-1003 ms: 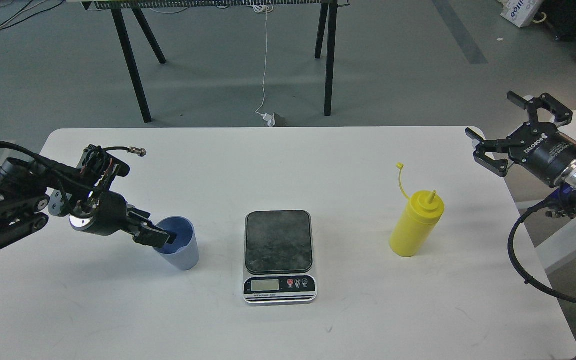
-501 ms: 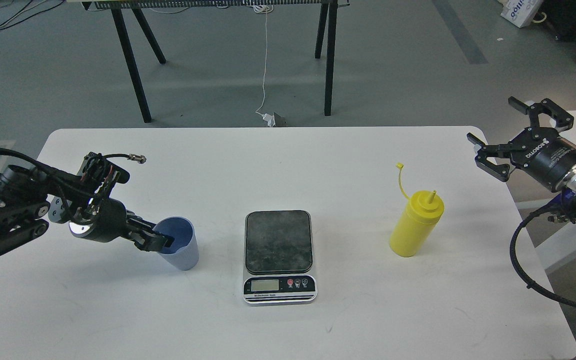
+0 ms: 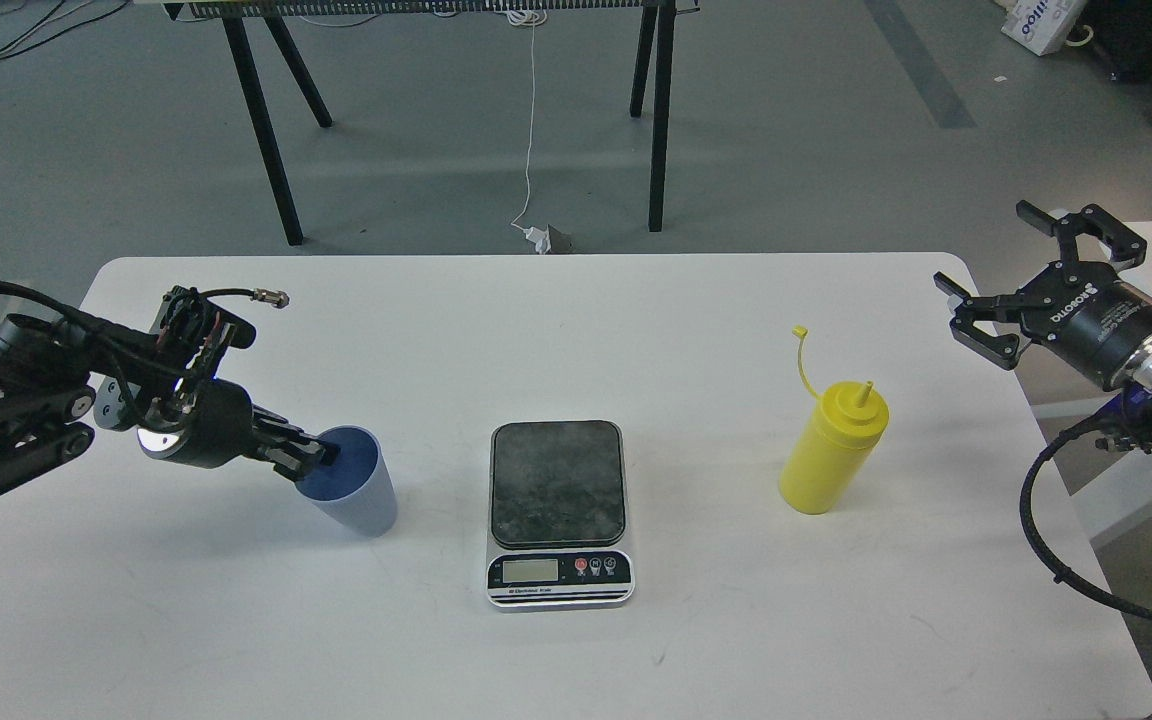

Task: Pour seasoning into cup on scale with both arms
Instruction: 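Carry the blue cup onto the scale and release it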

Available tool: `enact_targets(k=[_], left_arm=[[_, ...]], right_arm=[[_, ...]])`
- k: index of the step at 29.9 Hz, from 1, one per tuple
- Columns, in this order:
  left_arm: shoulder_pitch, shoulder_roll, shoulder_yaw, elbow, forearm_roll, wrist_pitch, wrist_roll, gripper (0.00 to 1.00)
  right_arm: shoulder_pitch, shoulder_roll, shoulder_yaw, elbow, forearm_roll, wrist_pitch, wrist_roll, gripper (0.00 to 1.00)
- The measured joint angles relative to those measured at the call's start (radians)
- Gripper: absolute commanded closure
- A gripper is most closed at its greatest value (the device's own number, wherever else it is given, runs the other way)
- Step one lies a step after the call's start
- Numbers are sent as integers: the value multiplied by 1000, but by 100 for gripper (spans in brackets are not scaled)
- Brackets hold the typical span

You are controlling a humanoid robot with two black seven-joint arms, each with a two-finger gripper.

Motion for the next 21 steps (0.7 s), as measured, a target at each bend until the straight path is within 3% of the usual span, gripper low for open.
enact_targets(k=[8,16,21], left_arm=[[-155,-86,-11,-26,-230,0,0,100],[-153,-294,2,57,-66,0,0,100],[-149,-350,7,104,-34,0,0,100]], right_arm=[[-1,0,0,-3,0,0,0,1],[-1,0,2,-13,1,0,0,1],[-1,0,12,-17,1,0,0,1]])
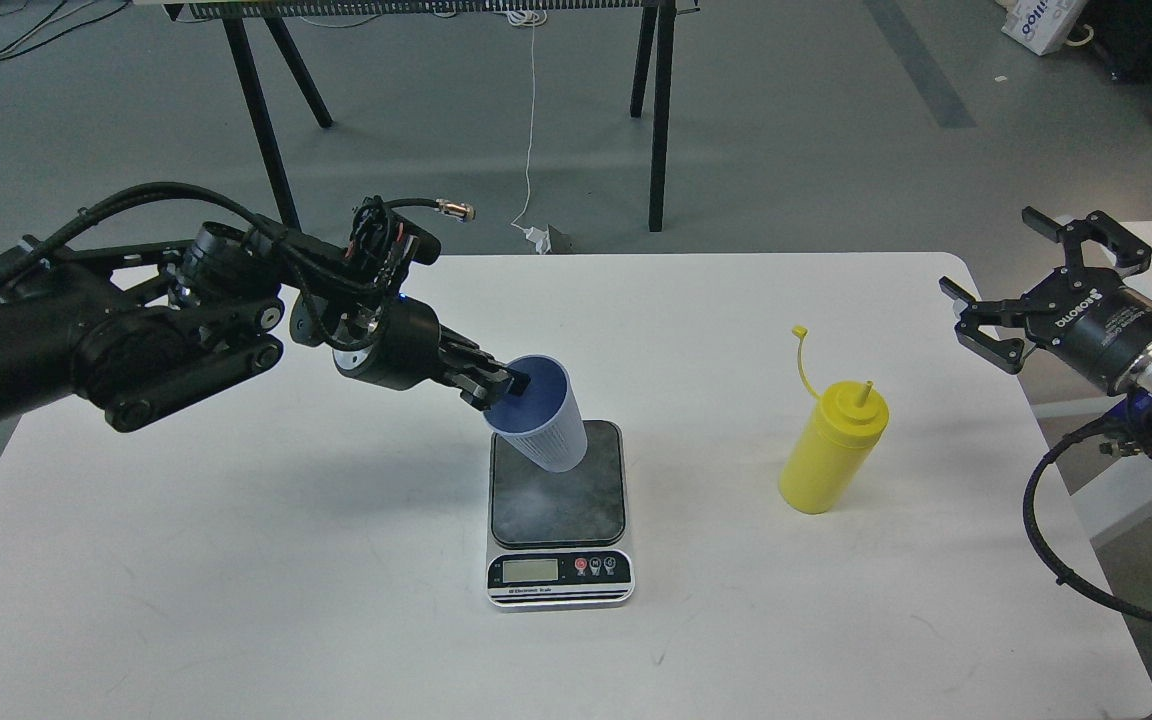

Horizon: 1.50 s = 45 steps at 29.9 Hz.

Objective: Pour seasoning into cup on scale with both arms

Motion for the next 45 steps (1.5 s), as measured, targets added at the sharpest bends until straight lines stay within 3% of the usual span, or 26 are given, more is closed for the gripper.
enact_targets(k=[9,14,17,20,23,26,32,39,45], left_arm=[[12,-8,31,1,3,0,0,99],[22,-8,33,1,1,0,0,89],[23,-9,33,1,-3,0,0,74],[23,-10,33,1,-8,0,0,42],[23,-9,27,0,-21,0,0,19],[23,-3,19,-1,-66,0,0,6],[19,33,-1,-1,-144,0,0,2],[4,140,-146,25,-335,0,0,1],[16,181,-233,163,-645,0,0,1]], right_arm=[[0,-1,2,0,0,0,0,1],[0,-2,2,-1,0,0,0,1],[0,-2,2,-1,0,0,0,1],[0,-2,2,-2,0,0,0,1],[0,-2,2,-7,0,0,0,1],[0,-2,2,-12,0,0,0,1],[0,-3,8,-13,0,0,0,1],[4,-67,110,24,34,0,0,1],[-189,-189,120,73,331,0,0,1]])
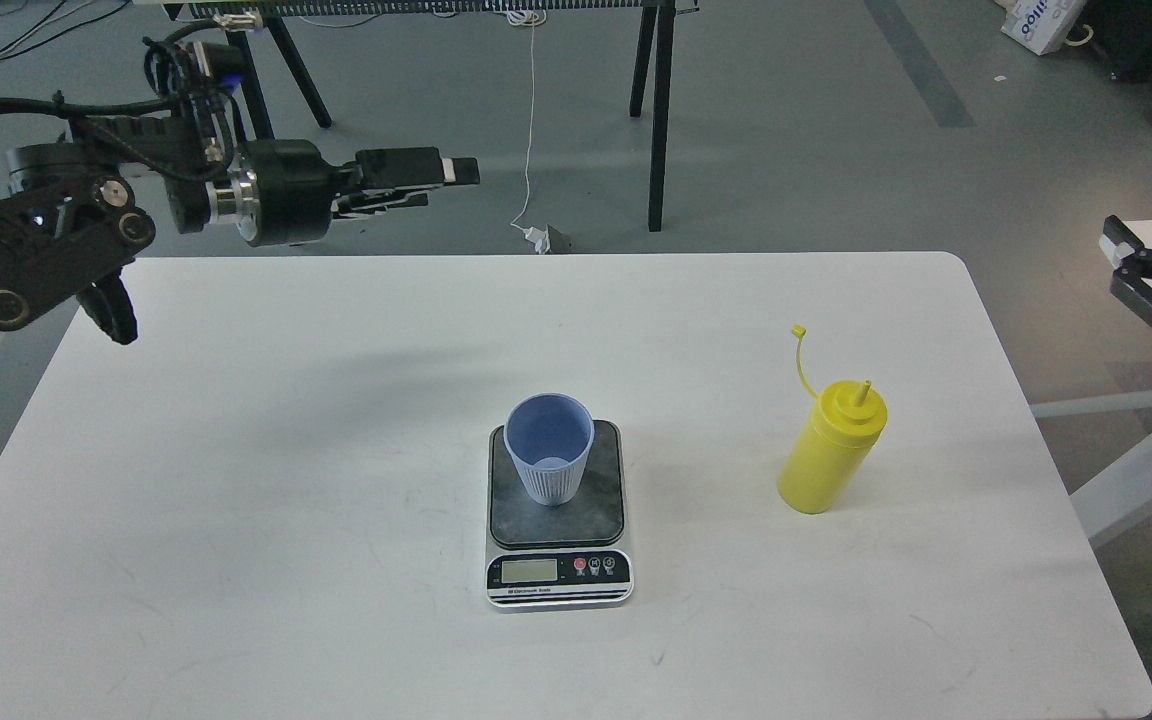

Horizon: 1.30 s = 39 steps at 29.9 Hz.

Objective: Pour seasoning into cup on scale with both arms

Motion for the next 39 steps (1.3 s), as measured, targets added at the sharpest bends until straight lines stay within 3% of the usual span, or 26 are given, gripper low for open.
enact_targets(k=[6,10,23,39], left_arm=[[1,-28,-8,134,-164,0,0,1],[0,-60,0,143,-169,0,0,1],[3,-91,6,148,-166,0,0,1],[7,-81,7,146,-164,0,0,1]], right_arm=[[-355,25,-19,171,52,0,0,1],[-441,96,-105,236,35,0,0,1],[-410,214,-176,235,-45,0,0,1],[-252,397,-192,46,-148,0,0,1]])
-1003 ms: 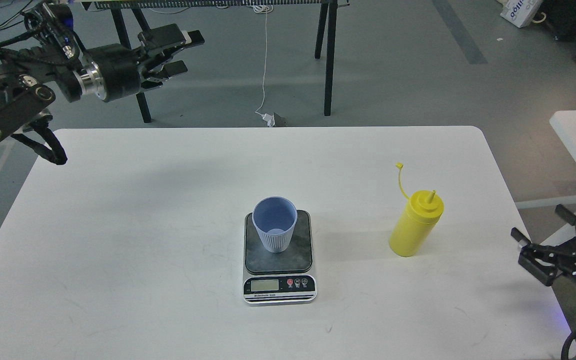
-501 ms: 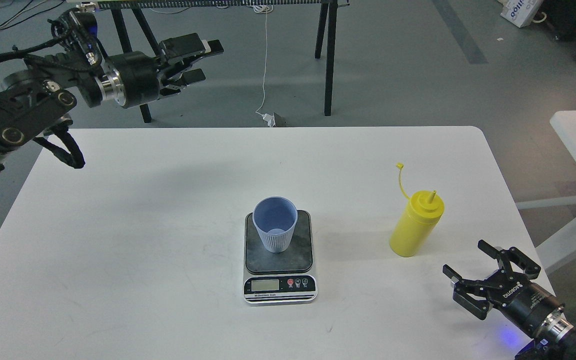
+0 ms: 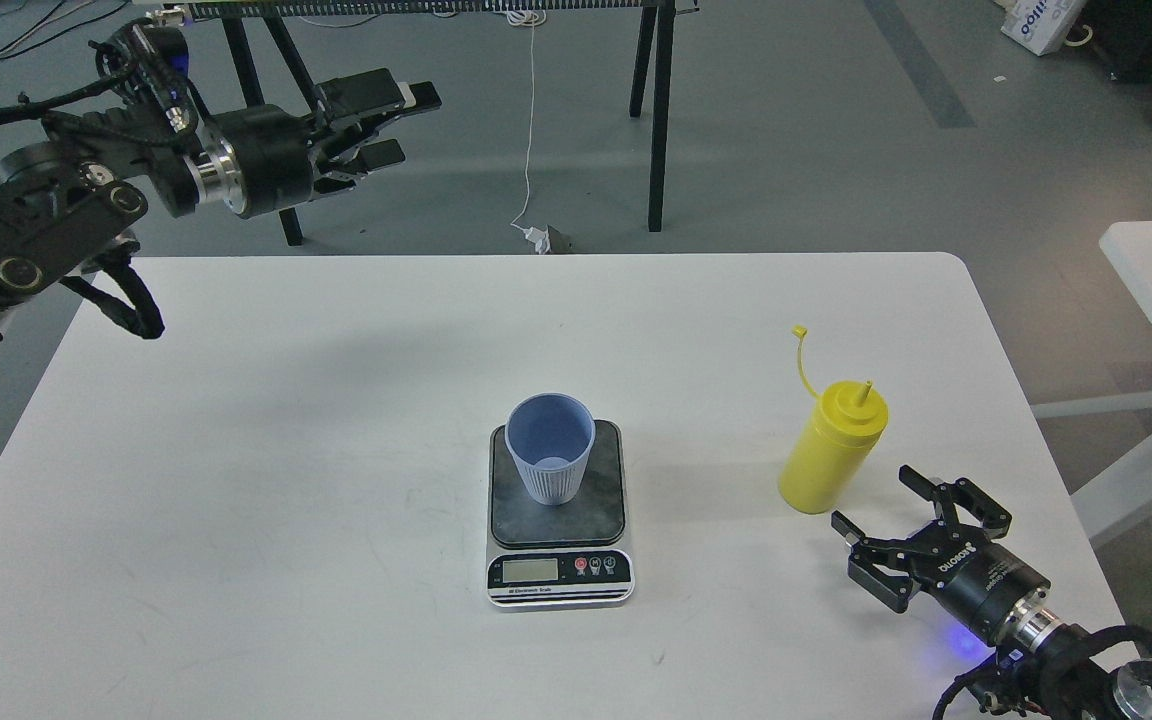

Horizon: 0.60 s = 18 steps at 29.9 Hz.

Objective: Pour seasoning into cup on scale with both arms

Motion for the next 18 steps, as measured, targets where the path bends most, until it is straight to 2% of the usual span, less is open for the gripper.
enact_targets(k=[18], left_arm=[[19,-1,0,0,0,0,0,1]], right_arm=[[129,105,-29,-175,-6,0,0,2]])
